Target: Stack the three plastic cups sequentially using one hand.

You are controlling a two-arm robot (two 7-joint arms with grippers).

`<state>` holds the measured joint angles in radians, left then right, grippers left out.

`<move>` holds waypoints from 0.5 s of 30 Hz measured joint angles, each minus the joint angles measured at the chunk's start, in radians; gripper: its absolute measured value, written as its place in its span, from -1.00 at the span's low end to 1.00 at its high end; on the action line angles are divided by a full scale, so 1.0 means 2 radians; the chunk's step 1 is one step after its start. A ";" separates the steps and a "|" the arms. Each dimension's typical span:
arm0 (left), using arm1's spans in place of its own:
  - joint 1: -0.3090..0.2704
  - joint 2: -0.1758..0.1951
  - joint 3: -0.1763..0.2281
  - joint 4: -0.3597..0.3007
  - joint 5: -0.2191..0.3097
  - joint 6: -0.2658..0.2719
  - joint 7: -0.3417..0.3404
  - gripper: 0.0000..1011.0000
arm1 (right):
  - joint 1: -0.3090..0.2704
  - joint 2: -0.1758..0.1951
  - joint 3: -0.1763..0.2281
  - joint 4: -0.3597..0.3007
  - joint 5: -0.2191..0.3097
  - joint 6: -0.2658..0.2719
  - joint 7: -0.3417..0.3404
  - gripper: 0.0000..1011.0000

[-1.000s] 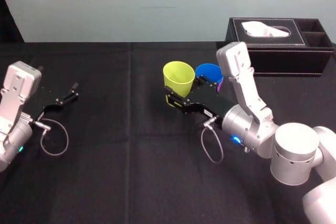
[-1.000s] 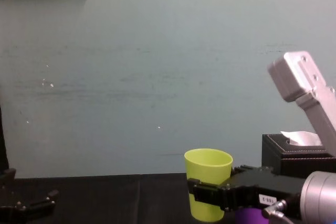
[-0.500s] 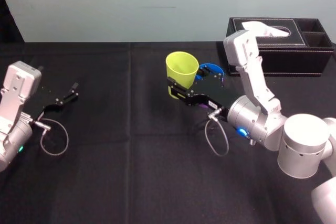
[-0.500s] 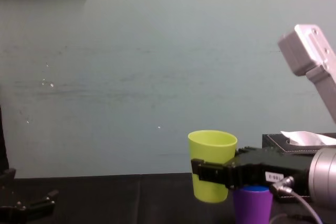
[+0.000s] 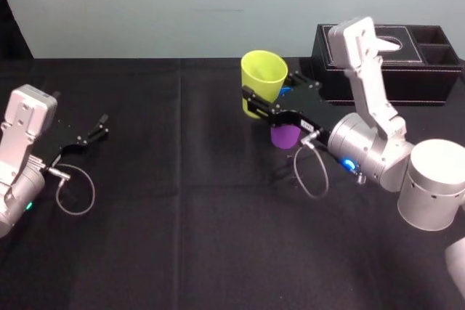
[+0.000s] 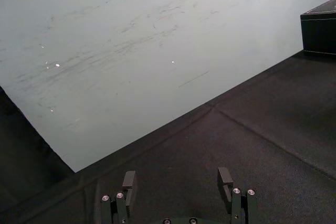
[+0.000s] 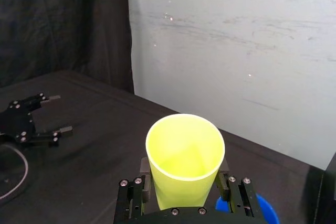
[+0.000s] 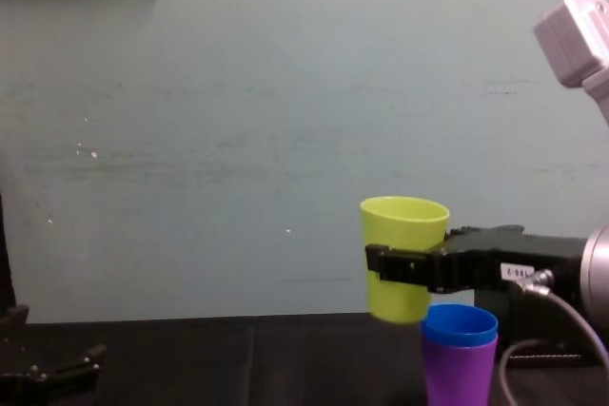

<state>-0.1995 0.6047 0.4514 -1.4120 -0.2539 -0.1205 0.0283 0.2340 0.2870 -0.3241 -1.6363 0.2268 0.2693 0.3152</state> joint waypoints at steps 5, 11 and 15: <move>0.000 0.000 0.000 0.000 0.000 0.000 0.000 1.00 | 0.010 0.002 0.002 0.008 0.003 0.003 -0.003 0.43; 0.000 0.000 0.000 0.000 0.000 0.000 0.000 1.00 | 0.021 0.004 0.003 0.020 0.006 0.007 -0.004 0.43; 0.000 0.000 0.000 0.000 0.000 0.000 0.000 1.00 | 0.026 0.006 0.003 0.028 0.007 0.007 -0.006 0.43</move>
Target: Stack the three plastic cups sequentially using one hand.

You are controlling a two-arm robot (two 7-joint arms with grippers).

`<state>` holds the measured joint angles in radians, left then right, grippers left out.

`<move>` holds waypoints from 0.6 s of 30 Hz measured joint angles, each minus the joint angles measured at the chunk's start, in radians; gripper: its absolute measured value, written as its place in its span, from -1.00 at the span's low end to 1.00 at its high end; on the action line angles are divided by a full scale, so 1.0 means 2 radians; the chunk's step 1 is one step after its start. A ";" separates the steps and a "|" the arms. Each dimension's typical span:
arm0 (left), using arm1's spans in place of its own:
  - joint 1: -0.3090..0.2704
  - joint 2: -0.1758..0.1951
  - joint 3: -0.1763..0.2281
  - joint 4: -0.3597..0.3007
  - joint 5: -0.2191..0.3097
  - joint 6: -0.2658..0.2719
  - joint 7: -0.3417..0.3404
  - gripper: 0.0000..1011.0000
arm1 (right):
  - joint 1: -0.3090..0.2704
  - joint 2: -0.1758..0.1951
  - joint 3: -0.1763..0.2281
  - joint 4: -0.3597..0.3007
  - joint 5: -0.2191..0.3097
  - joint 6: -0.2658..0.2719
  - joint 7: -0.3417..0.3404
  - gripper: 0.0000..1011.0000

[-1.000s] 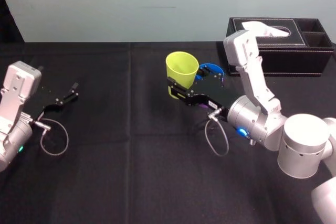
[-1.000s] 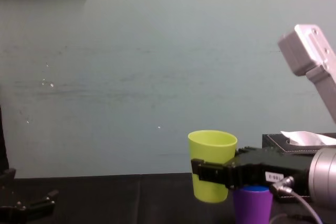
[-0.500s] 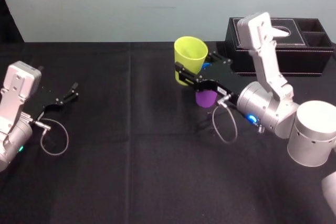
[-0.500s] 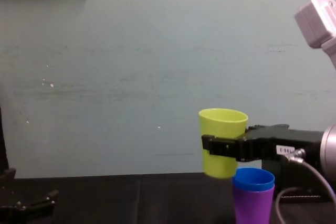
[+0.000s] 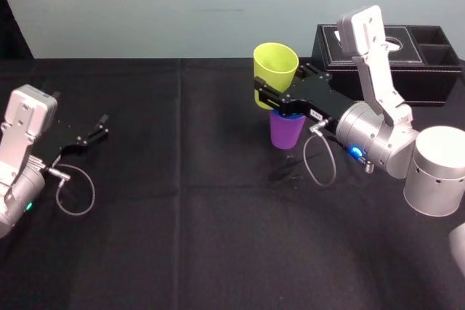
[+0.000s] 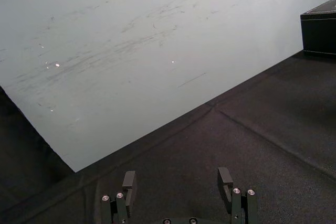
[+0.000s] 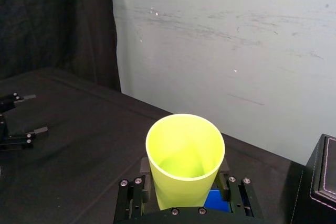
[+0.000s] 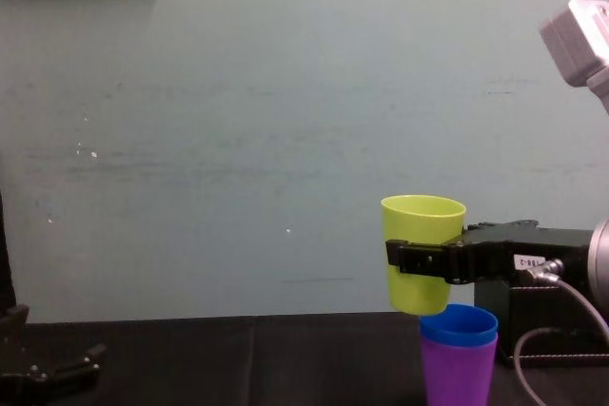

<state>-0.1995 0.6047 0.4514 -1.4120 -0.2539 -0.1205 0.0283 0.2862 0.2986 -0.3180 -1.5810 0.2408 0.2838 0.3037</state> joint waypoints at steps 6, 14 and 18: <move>0.000 0.000 0.000 0.000 0.000 0.000 0.000 1.00 | 0.006 0.001 0.000 0.008 0.001 0.000 -0.001 0.43; 0.000 0.000 0.000 0.000 0.000 0.000 0.000 1.00 | 0.012 0.002 0.003 0.016 0.001 0.000 -0.004 0.43; 0.000 0.000 0.000 0.000 0.000 0.000 0.000 1.00 | 0.014 0.002 0.005 0.020 0.002 0.001 -0.006 0.43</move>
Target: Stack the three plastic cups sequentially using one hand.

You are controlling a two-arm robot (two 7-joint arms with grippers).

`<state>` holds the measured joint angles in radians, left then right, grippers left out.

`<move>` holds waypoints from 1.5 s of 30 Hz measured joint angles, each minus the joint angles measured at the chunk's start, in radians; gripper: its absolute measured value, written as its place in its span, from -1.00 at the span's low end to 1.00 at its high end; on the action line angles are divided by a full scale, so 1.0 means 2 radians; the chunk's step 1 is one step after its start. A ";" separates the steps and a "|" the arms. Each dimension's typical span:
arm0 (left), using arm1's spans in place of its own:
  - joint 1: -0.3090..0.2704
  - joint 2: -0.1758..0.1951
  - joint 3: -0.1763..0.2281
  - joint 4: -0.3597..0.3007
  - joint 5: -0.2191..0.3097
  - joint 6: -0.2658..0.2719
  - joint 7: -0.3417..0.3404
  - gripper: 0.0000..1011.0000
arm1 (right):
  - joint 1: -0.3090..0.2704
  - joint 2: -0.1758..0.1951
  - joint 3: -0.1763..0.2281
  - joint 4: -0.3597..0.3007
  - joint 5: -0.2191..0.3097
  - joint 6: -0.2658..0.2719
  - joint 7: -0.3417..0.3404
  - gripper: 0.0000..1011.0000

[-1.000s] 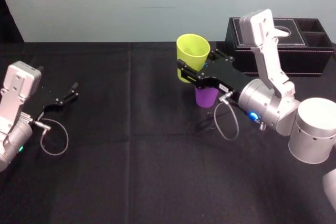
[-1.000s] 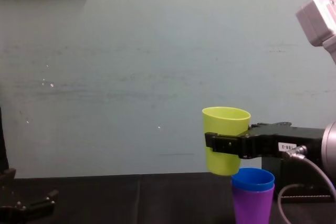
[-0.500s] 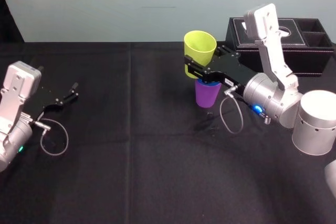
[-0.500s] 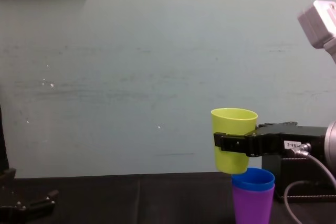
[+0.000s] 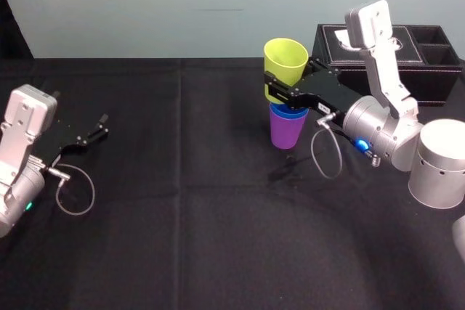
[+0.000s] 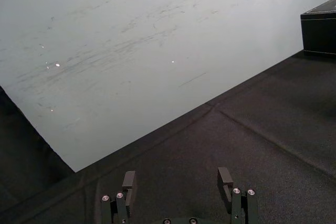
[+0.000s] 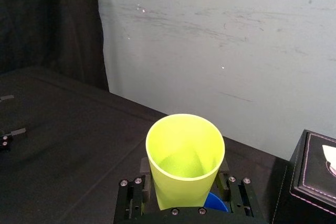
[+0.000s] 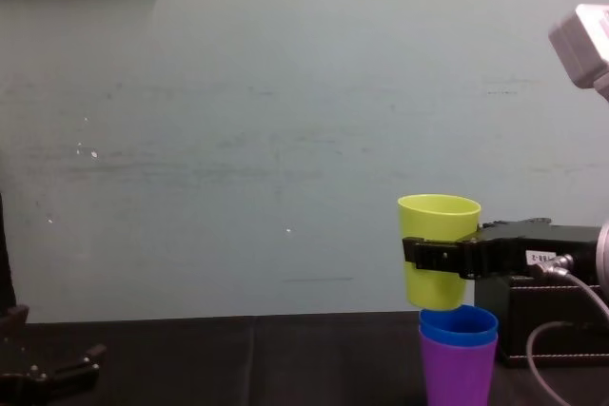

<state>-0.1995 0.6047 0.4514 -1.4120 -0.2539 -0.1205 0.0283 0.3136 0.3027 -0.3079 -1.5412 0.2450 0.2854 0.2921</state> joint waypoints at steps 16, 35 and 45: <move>0.000 0.000 0.000 0.000 0.000 0.000 0.000 1.00 | -0.006 0.004 0.006 -0.001 0.003 0.002 -0.003 0.43; 0.000 0.000 0.000 0.000 0.000 0.000 0.000 1.00 | -0.010 0.004 0.008 0.006 0.003 -0.002 -0.004 0.43; 0.000 0.000 0.000 0.000 0.000 0.000 0.000 1.00 | -0.012 0.002 0.008 0.009 0.000 -0.003 -0.007 0.43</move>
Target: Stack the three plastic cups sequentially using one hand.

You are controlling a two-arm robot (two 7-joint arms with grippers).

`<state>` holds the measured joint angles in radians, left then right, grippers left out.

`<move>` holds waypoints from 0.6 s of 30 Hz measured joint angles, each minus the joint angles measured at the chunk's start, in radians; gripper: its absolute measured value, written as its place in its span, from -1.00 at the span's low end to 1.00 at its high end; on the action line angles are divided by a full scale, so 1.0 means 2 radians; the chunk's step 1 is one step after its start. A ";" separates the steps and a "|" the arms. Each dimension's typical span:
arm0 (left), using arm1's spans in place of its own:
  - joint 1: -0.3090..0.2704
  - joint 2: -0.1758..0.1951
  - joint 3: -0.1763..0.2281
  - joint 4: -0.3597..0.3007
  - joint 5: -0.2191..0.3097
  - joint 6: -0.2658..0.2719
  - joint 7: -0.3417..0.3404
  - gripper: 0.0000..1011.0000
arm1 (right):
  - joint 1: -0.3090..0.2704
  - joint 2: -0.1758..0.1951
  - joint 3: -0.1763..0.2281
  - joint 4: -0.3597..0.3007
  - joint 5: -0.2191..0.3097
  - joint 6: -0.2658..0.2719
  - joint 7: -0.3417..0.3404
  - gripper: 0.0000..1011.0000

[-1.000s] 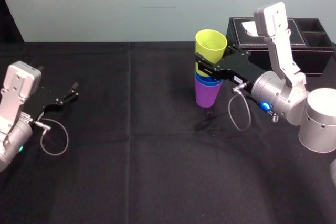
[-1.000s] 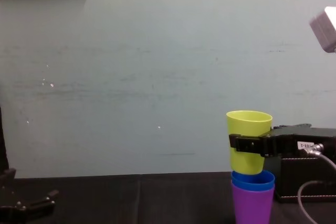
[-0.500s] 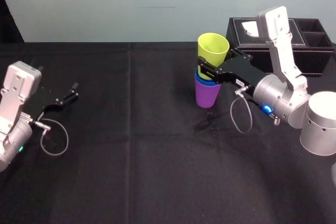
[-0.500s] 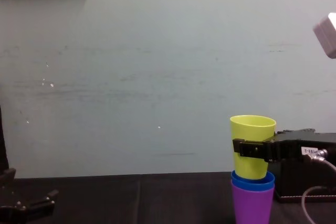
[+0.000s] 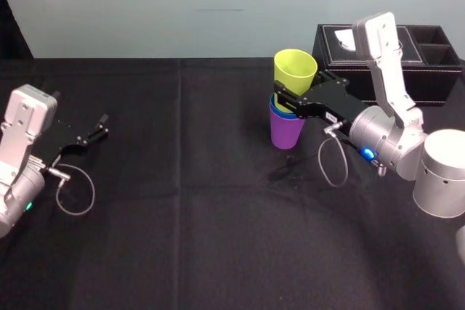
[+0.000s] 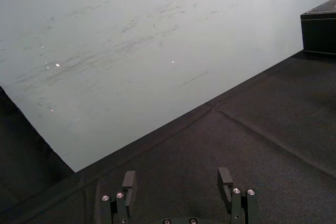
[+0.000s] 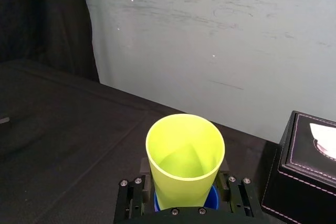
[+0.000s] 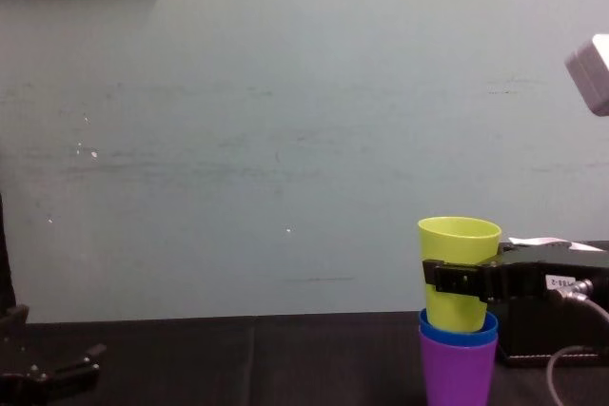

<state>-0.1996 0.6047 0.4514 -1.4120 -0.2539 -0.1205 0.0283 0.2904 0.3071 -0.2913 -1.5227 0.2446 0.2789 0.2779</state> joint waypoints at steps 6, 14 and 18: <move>0.000 0.000 0.000 0.000 0.000 0.000 0.000 1.00 | 0.000 -0.002 0.001 0.004 -0.001 -0.002 -0.001 0.43; 0.000 0.000 0.000 0.000 0.000 0.000 0.000 1.00 | 0.000 -0.005 0.002 0.012 -0.004 -0.007 -0.003 0.43; 0.000 0.000 0.000 0.000 0.000 0.000 0.000 1.00 | 0.000 -0.006 0.002 0.016 -0.005 -0.008 -0.002 0.43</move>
<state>-0.1995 0.6047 0.4514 -1.4120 -0.2539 -0.1205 0.0283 0.2907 0.2949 -0.2873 -1.4897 0.2352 0.2632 0.2737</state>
